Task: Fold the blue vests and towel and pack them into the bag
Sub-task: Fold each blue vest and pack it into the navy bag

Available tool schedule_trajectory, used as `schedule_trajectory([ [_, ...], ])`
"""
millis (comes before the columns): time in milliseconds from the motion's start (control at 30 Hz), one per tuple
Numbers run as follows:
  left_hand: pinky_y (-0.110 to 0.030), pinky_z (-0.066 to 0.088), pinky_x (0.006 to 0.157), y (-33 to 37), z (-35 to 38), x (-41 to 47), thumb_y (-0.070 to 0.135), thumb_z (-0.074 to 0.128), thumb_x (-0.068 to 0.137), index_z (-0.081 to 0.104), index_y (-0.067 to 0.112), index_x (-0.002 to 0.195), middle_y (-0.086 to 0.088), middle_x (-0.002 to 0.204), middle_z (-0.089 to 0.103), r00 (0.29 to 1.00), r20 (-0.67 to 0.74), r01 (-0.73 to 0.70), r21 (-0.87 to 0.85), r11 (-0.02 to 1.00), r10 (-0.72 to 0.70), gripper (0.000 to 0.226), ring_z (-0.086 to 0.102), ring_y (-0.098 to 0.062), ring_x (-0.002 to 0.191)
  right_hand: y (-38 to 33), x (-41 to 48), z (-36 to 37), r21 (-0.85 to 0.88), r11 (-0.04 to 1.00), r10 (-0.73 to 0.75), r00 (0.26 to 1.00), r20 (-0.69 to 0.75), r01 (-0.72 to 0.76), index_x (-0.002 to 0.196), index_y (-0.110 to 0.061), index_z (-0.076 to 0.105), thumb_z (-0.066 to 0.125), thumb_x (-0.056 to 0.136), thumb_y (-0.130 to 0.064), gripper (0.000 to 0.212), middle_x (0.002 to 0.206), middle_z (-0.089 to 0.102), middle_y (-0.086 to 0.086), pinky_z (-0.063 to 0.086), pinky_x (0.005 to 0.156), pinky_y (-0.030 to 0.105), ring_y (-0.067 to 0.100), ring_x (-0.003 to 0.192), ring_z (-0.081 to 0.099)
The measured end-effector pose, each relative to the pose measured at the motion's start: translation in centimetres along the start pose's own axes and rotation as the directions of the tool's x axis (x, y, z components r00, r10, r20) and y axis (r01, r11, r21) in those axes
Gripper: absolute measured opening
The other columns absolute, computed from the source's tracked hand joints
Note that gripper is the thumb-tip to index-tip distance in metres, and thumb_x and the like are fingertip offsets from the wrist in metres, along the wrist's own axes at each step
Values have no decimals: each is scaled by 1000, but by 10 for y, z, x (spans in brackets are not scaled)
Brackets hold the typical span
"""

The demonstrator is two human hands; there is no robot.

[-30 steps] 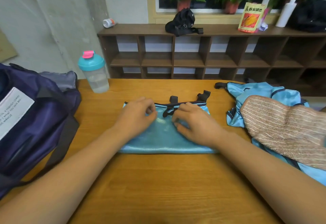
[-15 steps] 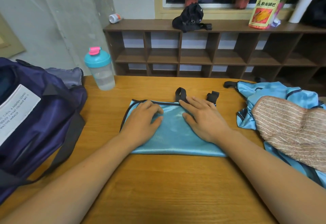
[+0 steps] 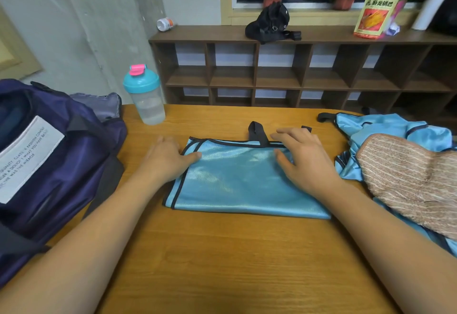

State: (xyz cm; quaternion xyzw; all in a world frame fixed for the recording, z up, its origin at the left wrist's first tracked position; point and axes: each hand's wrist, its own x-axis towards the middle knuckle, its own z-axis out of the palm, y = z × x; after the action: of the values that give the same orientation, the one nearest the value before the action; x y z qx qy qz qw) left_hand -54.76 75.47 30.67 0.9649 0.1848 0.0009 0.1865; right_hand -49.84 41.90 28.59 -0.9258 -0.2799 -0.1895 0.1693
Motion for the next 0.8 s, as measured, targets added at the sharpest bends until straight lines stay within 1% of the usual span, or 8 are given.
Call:
schedule_trajectory([
  [67,-33,42,62,4,-4,-3,65,69,91,59,18,82,1,83,60,997,70,-15,-46,999,18,48,59,-17,75,2,0,1,9,1000,1,1000,-10,-1,142,-22,63,58,103,-32,41,141,60,-4,42,109,45,20,131,51],
  [133,-31,41,56,8,-5,-8,56,71,94,64,18,81,0,75,66,993,109,-24,-95,995,35,40,62,-17,69,1,-1,3,16,1000,3,1000,-9,-3,141,-22,63,58,102,-32,41,139,61,-5,42,109,46,20,130,51],
  [233,-41,53,64,8,-4,-11,47,74,94,66,19,90,-3,85,71,997,65,-34,-200,979,48,29,67,-22,78,0,-1,1,40,999,3,999,-43,-1,138,-21,65,61,102,-28,37,131,62,-5,43,104,41,21,123,53],
  [333,-37,48,61,-3,-8,-2,37,71,97,59,19,94,-4,85,67,997,-64,-55,-234,971,41,22,63,-21,76,-1,-1,-5,80,997,19,995,-102,-11,129,-20,66,62,102,-25,28,116,59,-5,47,91,39,19,108,54],
  [467,-43,55,75,-18,-16,10,39,71,96,52,18,106,-5,94,66,993,-115,-16,-241,970,-12,31,67,-28,89,-2,-2,-7,106,994,47,997,-60,-41,115,-25,64,62,100,-27,16,100,56,-11,55,70,41,12,91,57],
  [567,-39,46,70,-24,-19,12,55,78,88,51,15,112,-3,100,64,999,-29,31,-101,994,-34,53,63,-27,93,1,-3,-2,85,996,21,998,57,-26,121,-28,64,65,99,-37,24,104,55,-14,54,77,38,9,98,52],
  [633,-39,50,69,-26,-22,13,63,78,84,61,14,105,-4,97,68,1000,17,24,-2,1000,-24,56,64,-25,88,4,-3,2,83,996,9,994,104,-18,127,-29,64,66,98,-41,31,110,54,-14,51,85,37,9,103,49],
  [800,-45,60,81,-29,-28,14,62,81,83,71,21,97,-2,92,74,994,106,19,-76,997,-11,44,68,-24,85,6,-3,7,72,997,20,990,140,-31,135,-30,62,63,100,-44,38,113,51,-15,47,94,37,11,106,48],
])
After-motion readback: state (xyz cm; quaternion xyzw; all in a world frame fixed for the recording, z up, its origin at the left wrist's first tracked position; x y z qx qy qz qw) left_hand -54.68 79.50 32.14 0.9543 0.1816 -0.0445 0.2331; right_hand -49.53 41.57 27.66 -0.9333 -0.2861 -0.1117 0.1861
